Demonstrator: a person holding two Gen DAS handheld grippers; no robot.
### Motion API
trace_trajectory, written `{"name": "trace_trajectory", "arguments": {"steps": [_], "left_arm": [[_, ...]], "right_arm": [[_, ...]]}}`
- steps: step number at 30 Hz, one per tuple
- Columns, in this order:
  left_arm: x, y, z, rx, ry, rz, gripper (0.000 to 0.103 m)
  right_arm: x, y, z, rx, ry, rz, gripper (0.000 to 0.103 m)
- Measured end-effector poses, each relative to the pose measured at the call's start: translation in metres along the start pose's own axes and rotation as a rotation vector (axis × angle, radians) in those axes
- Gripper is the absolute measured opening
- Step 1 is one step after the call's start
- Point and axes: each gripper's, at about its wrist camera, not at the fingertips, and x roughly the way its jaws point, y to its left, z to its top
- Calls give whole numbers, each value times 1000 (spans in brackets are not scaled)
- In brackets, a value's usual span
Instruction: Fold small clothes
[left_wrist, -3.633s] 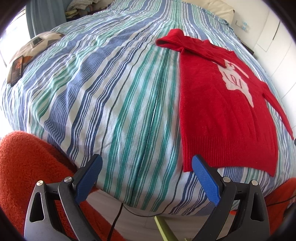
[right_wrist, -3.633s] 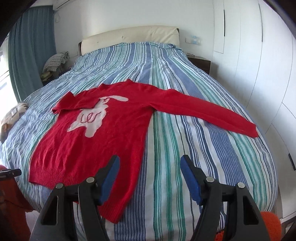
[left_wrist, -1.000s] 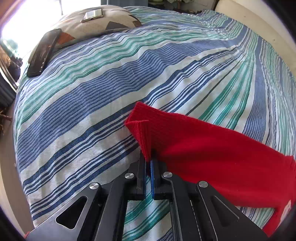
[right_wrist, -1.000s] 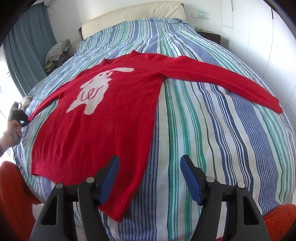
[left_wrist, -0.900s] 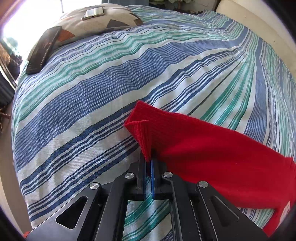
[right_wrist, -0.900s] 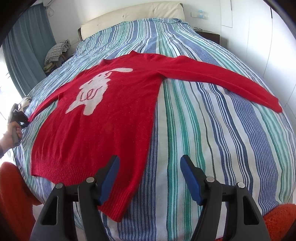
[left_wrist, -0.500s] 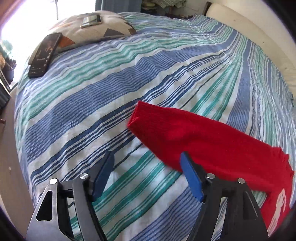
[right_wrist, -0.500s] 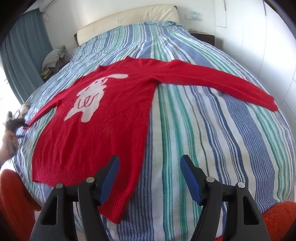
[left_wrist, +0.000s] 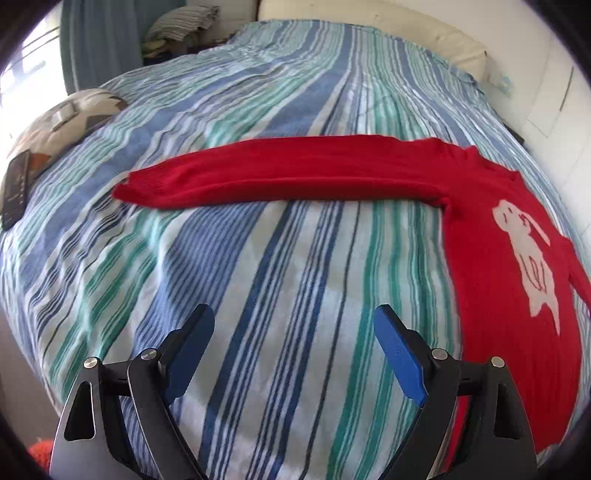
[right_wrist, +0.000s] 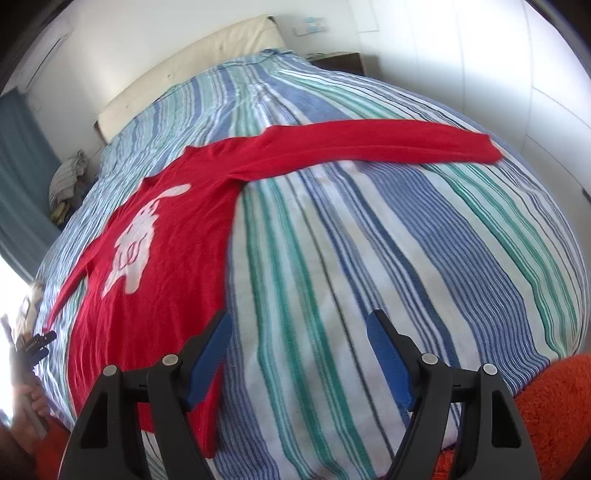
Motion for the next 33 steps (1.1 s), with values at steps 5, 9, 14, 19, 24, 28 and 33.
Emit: {"name": "trace_trajectory", "arguments": {"steps": [5,9,14,19,24,28,33], "left_arm": [[29,2,13,-17,-29,79,95],[61,11,9,-17,-7,126,103],[55,-1,0,29,-98,199,103],[54,8,-1,-1,-103,161,103],[55,9,-1,-3,-102,160,103],[55,9,-1,-3,-102,160,103],[55,9,-1,-3,-102,159,103]], "right_arm": [[3,-17,0,88,15,-20,75],[3,-23,-1,111,13,-37,75],[6,-23,-1,109,26,-34,76],[10,-21,-1,99,39,-24,76],[8,-21,-2,103,34,-17,76],[10,-19,-2,101,39,-19,76],[12,-11,-3,71,47,-11,76]]}}
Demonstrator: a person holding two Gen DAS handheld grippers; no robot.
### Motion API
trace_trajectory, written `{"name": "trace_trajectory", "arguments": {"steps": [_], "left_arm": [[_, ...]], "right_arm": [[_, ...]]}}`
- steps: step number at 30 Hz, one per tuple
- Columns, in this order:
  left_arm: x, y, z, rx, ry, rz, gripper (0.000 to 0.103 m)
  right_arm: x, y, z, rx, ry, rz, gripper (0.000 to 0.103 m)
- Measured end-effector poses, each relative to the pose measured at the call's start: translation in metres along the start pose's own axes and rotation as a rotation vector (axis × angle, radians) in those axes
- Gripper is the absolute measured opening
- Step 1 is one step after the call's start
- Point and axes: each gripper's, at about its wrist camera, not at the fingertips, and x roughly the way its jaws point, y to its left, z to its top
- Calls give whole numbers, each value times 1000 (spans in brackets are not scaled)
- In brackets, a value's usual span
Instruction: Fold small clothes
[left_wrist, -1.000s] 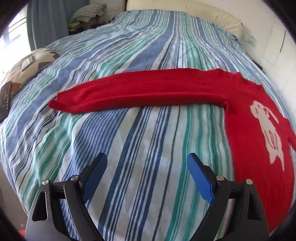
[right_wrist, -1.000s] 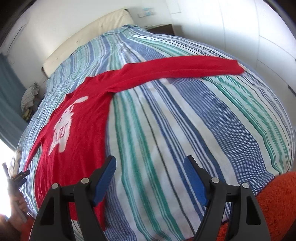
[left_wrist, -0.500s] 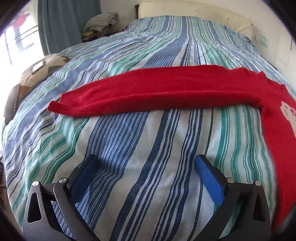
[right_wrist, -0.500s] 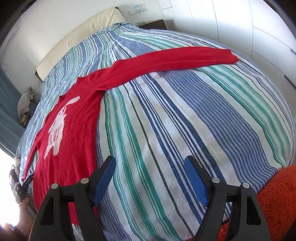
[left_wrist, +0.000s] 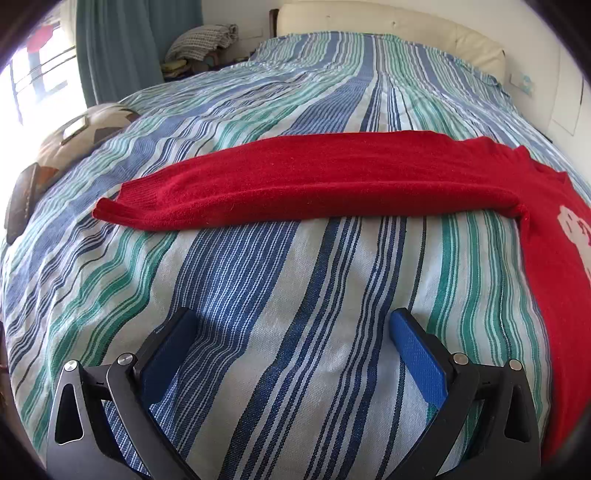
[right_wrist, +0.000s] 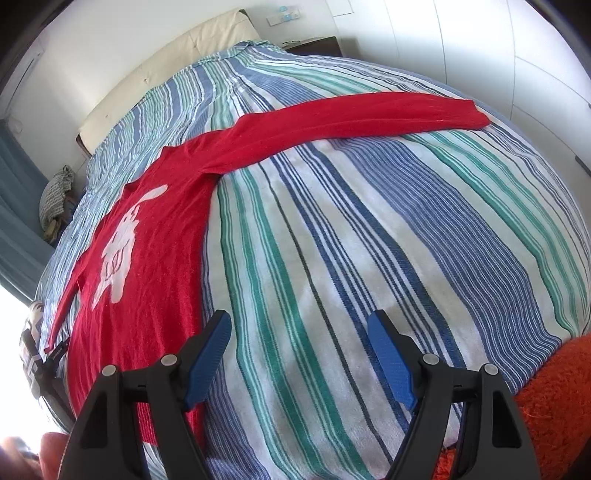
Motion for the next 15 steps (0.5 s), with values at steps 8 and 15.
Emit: {"name": "trace_trajectory", "arguments": {"steps": [8,15], "left_arm": [[0,0,0,0,0,0,103],[0,0,0,-1,0,0,103]], "right_arm": [[-4,-2,-1,8,-9,-11,76],[-3,4,-2,-26,-6,-8,76]]}}
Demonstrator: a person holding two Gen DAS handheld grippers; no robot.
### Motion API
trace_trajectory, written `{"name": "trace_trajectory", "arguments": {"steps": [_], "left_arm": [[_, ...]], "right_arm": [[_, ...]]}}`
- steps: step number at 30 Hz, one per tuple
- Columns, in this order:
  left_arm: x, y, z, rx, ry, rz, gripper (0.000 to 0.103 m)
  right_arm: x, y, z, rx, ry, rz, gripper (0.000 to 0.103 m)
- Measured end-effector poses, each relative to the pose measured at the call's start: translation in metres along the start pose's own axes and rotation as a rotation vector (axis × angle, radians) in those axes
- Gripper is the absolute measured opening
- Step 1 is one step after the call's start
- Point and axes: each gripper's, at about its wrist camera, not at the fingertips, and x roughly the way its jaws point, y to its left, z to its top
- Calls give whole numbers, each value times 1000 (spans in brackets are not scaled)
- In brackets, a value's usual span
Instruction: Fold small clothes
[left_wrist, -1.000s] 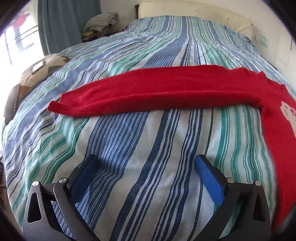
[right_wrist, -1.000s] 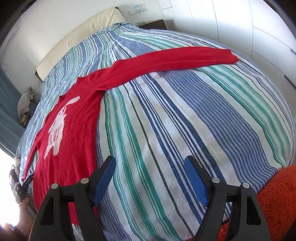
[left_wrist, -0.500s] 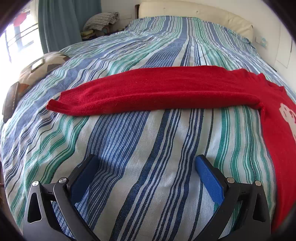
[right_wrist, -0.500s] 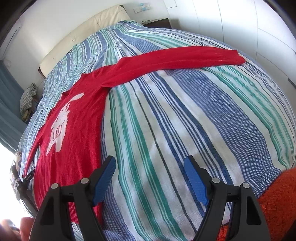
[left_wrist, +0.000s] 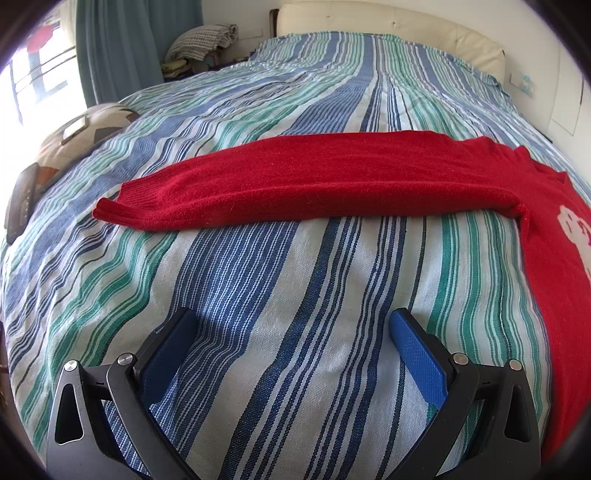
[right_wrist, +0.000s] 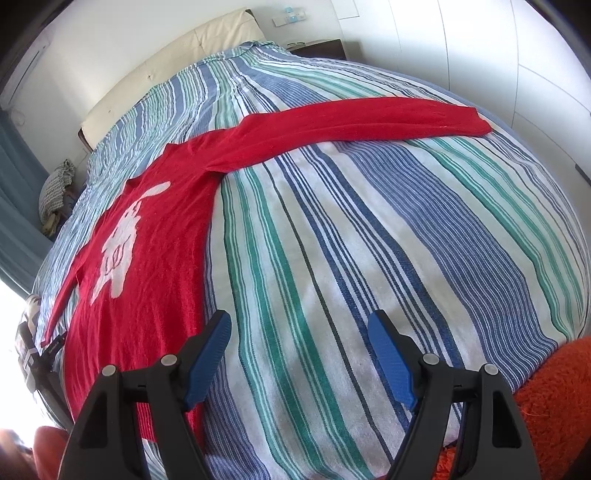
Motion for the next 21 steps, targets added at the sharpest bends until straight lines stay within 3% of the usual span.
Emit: {"name": "trace_trajectory", "arguments": {"steps": [21], "left_arm": [[0,0,0,0,0,0,103]], "right_arm": [[0,-1,0,2,4,3,76]]}}
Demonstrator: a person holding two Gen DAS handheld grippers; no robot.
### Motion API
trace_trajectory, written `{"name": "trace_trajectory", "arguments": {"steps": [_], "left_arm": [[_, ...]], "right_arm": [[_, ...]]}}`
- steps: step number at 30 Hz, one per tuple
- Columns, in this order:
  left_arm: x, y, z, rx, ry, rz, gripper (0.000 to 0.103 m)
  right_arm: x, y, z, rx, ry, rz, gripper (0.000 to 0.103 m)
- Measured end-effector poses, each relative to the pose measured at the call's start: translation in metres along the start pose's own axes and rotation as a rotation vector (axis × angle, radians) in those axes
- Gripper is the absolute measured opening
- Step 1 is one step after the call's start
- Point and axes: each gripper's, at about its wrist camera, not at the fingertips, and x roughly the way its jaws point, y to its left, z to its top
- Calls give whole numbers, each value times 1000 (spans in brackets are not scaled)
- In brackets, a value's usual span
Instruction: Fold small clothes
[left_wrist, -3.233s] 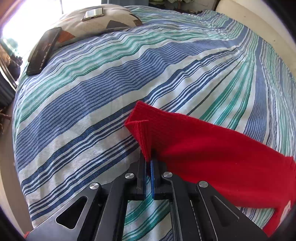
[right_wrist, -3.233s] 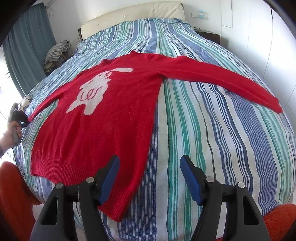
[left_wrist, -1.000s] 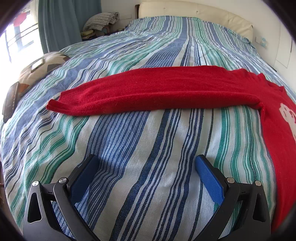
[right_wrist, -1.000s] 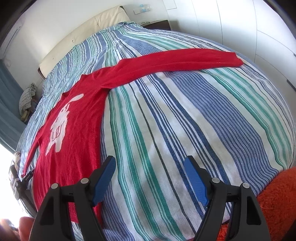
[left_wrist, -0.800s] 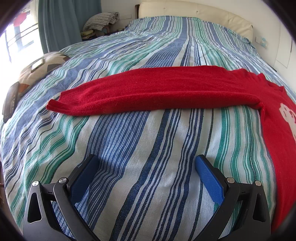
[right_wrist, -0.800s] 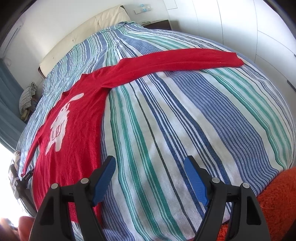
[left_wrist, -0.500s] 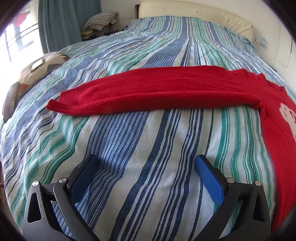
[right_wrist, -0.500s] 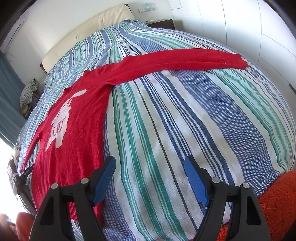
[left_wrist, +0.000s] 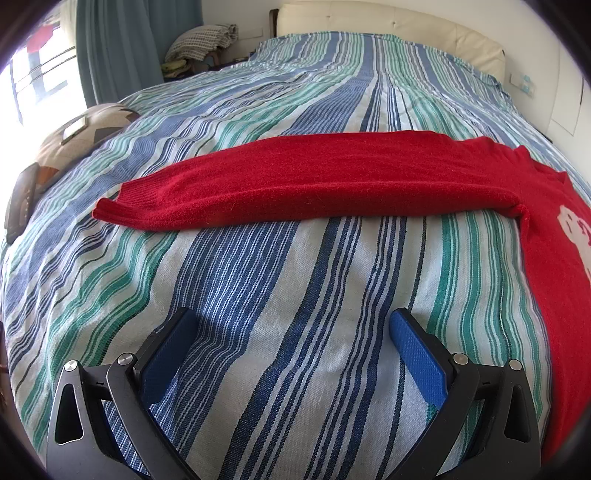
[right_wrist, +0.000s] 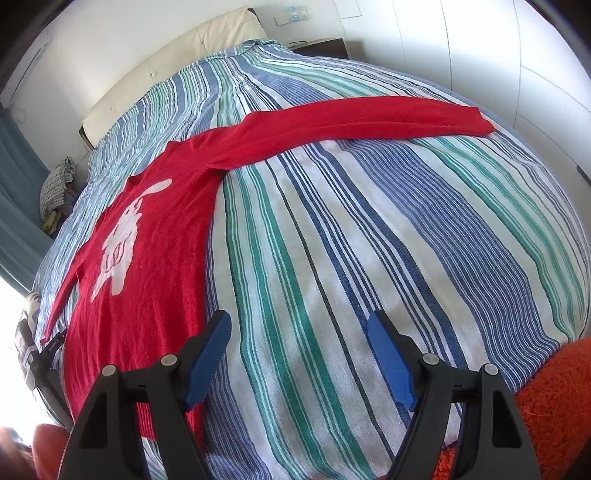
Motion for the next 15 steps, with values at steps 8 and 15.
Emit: {"name": "trace_trajectory", "arguments": {"steps": [8,15], "left_arm": [[0,0,0,0,0,0,103],[0,0,0,0,0,0,103]], "right_arm": [[-2,-4,0,24,-3,5,76],[0,-4,0,31,1,0,76]]}}
